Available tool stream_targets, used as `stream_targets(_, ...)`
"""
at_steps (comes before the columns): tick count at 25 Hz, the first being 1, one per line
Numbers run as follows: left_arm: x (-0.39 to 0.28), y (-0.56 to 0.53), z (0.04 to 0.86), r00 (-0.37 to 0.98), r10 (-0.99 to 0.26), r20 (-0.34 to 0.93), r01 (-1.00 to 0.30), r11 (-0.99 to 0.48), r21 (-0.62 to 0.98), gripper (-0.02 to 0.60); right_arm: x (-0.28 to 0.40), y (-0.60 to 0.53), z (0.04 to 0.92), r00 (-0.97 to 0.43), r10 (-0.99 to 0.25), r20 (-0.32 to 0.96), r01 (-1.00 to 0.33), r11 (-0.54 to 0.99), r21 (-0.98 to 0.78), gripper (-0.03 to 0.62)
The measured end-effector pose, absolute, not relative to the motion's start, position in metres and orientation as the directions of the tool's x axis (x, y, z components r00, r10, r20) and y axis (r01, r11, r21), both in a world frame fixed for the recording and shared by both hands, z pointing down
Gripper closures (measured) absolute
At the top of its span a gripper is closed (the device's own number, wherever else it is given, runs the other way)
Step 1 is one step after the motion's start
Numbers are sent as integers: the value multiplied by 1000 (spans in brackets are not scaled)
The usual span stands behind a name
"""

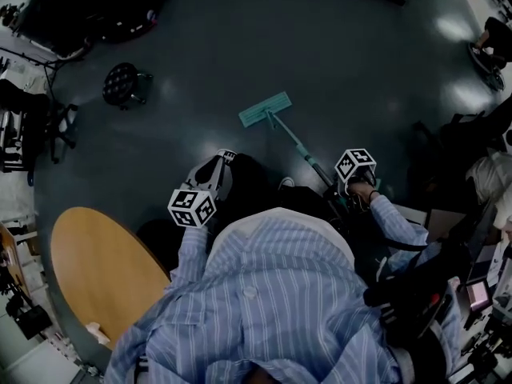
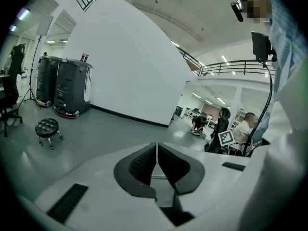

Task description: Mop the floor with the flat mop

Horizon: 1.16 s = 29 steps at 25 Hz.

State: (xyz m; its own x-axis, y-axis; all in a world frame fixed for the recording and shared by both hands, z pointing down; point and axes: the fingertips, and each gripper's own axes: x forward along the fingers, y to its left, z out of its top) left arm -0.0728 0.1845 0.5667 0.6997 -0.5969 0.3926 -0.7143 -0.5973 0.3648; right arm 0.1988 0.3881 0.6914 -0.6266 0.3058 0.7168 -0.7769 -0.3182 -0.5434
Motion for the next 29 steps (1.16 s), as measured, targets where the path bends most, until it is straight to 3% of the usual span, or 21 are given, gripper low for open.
stream_targets(29,-64,195,587,696,-584,417,-718,-575,392,568,203,398,697,-610,338,716,-791,-309,-528,525)
